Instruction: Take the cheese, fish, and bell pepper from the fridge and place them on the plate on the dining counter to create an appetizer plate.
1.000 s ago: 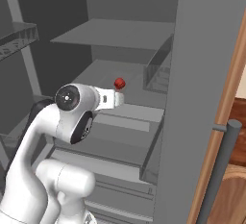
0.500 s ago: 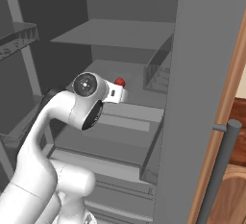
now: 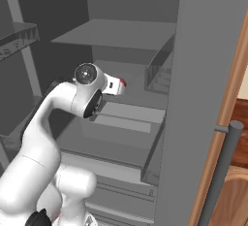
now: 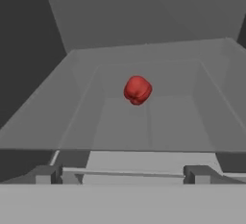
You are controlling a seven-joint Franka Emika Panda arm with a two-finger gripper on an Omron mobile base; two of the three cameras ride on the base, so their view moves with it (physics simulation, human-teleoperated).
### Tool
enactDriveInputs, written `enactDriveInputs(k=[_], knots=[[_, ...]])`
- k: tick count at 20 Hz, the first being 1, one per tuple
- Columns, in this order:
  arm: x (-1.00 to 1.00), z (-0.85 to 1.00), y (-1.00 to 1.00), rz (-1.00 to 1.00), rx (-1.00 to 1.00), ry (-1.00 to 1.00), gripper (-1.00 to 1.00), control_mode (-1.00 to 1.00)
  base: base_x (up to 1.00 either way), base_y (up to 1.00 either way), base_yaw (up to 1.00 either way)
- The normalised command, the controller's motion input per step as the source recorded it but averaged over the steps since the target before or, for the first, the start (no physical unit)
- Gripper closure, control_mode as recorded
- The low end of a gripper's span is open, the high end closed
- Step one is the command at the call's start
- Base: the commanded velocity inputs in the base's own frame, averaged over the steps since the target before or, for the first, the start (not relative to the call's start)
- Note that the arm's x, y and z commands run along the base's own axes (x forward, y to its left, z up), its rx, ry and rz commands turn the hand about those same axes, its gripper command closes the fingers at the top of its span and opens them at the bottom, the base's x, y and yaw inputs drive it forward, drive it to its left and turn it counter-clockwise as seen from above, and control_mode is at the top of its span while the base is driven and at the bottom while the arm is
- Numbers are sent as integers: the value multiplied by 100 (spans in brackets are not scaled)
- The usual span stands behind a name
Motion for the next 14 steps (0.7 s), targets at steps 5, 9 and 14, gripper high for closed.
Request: enactDriveInputs(k=[5,9,14], knots=[[45,-26,9,-1,0,0,-100,-100,0,0,0],[39,-23,0,-4,0,2,-100,-100,0,0,0],[41,-19,0,-6,0,2,-100,-100,0,0,0]])
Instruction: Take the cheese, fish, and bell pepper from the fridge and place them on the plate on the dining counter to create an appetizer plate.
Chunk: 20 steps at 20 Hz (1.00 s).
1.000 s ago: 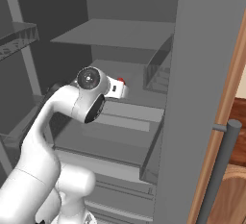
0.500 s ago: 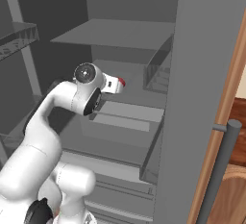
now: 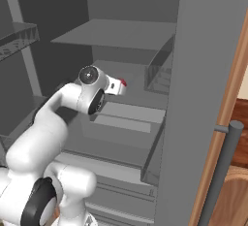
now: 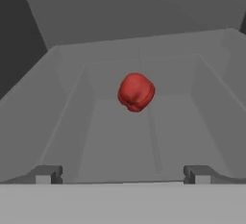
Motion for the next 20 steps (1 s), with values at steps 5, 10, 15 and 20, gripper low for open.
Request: enactDriveInputs(k=[5,10,15,20], knots=[[42,-6,0,-5,0,4,-100,-100,0,0,0],[38,-4,0,-6,0,6,-100,-100,0,0,0],[34,-18,-1,-4,0,7,-100,-100,0,0,0],[33,-19,-6,-3,0,4,-100,-100,0,0,0]])
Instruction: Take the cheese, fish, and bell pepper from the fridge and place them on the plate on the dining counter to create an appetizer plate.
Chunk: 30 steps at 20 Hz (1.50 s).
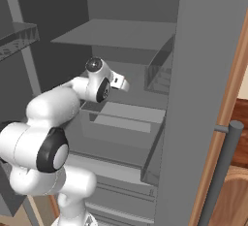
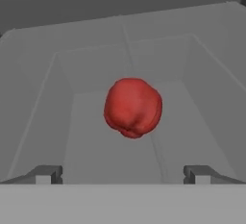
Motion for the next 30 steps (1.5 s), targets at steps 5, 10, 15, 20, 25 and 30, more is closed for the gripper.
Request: enactDriveInputs(k=[5,10,15,20,25,30], knots=[[36,-16,-12,-2,0,0,-100,-100,0,0,0],[35,-18,-17,0,0,0,-100,-100,0,0,0],[36,-18,-14,0,0,0,-100,-100,0,0,0],[43,-14,-11,0,0,0,-100,-100,0,0,0],[30,-18,-5,0,0,0,-100,-100,0,0,0],[-29,-76,0,0,-2,0,-100,-100,0,0,0]])
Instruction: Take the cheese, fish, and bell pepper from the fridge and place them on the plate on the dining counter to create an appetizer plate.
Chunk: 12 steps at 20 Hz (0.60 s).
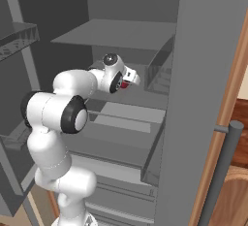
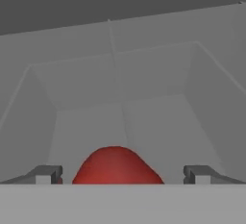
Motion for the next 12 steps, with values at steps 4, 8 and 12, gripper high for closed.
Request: enactDriveInputs(k=[4,8,12], knots=[[-66,-94,0,-2,-4,-1,-100,-100,0,0,0],[-11,-59,0,-2,0,0,-100,-100,0,0,0],[11,-40,-2,-2,0,0,-100,-100,0,0,0]])
